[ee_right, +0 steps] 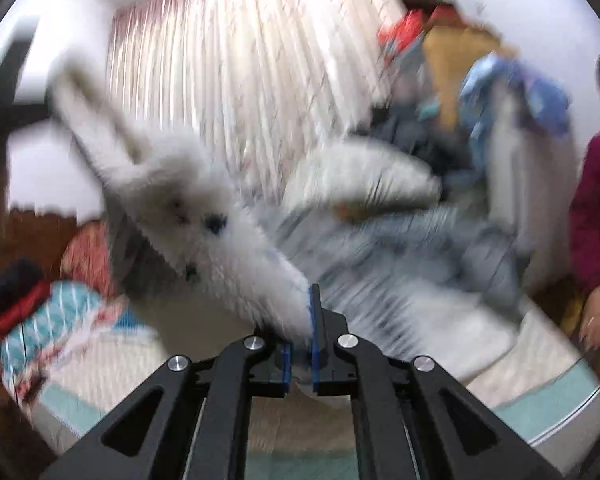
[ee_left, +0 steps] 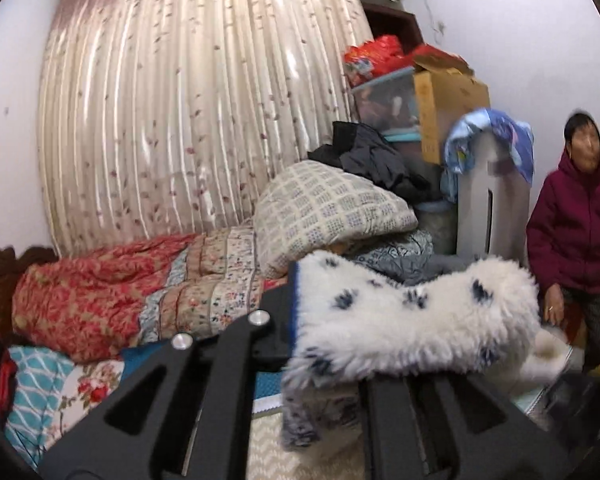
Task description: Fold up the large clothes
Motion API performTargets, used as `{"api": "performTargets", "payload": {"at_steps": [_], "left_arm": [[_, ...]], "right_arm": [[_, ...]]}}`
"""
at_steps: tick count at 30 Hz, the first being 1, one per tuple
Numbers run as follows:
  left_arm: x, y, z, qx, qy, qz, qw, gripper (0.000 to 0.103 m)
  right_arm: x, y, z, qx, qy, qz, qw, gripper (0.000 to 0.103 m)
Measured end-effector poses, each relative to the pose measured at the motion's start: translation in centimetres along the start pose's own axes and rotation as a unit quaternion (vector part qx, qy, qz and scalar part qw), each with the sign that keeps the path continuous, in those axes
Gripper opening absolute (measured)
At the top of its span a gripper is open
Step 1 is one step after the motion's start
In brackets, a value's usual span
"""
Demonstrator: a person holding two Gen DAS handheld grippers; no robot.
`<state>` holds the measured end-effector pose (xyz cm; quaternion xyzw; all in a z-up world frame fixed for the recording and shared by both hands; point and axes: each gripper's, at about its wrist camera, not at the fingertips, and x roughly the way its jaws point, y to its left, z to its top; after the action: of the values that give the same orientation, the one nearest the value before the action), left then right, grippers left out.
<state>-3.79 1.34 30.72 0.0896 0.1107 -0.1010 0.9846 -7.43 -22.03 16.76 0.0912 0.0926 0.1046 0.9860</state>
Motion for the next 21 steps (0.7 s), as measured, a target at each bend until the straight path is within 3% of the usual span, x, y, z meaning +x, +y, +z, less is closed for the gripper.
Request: {"api": "performTargets", "payload": {"at_steps": [5,8,11,14,16,19,21], "left_arm": [[-6.5,2.8,1.2,0.031,-0.062,0.02,0.9974,0.007],[-10.3,4.5,2.4,0.06,-0.09,0.041,0.9933,0.007],[-12.7,5.6,4.1,0.093,-0.098,0.066,0.9887,0.007],[-13.9,7.5,5.5,0.142,-0.081,0.108,0.9806,0.007],[-13.1,9.3,5.6,0.156,-0.055,0.116,0.9795,0.008],[-9.9,12.2,4.2,0.161,-0.004,0.115,0.9803,0.008],[-5.1,13.7,2.1,0.161,0.041,0.113,0.9796,0.009]], "right_arm": [[-4.8,2.2,10.0,-0.059,-0.121,0.0,0.991,0.015],[-6.4,3.9,13.1,-0.079,-0.16,0.01,0.984,0.015],[-7.0,4.8,15.9,-0.088,-0.169,0.023,0.981,0.015],[-6.8,6.8,19.9,-0.096,-0.153,0.049,0.982,0.015],[-5.8,7.9,21.3,-0.102,-0.144,0.064,0.982,0.015],[-2.7,9.8,21.5,-0.117,-0.114,0.075,0.984,0.015],[1.1,10.6,20.4,-0.127,-0.086,0.071,0.986,0.015]]}}
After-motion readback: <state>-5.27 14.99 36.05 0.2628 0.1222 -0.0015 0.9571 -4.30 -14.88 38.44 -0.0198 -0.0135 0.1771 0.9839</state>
